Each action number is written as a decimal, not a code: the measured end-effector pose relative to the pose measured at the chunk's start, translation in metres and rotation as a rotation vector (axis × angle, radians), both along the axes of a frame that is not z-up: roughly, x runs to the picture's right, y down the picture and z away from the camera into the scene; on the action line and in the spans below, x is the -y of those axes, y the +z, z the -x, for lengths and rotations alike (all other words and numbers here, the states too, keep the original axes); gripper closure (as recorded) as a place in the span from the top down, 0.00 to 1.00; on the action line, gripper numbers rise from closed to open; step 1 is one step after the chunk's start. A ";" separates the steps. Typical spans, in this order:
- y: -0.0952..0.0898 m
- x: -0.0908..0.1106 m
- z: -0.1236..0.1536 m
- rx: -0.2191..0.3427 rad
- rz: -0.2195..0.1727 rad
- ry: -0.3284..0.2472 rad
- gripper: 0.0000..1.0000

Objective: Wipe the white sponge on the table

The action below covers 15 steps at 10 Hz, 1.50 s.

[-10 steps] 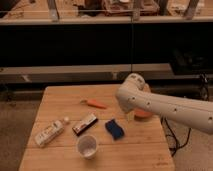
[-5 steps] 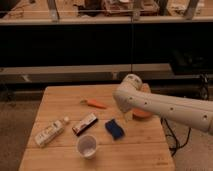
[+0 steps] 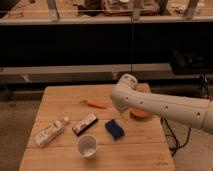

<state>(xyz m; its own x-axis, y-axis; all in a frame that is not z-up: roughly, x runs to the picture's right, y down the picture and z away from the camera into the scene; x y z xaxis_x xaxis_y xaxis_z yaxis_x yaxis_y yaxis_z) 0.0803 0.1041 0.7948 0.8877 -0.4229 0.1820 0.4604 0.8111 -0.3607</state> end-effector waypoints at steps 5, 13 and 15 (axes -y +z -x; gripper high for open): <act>0.008 -0.016 -0.010 -0.009 0.170 0.109 0.80; -0.032 -0.073 -0.041 0.177 0.026 0.660 0.80; -0.030 -0.080 -0.043 0.139 0.006 0.744 0.80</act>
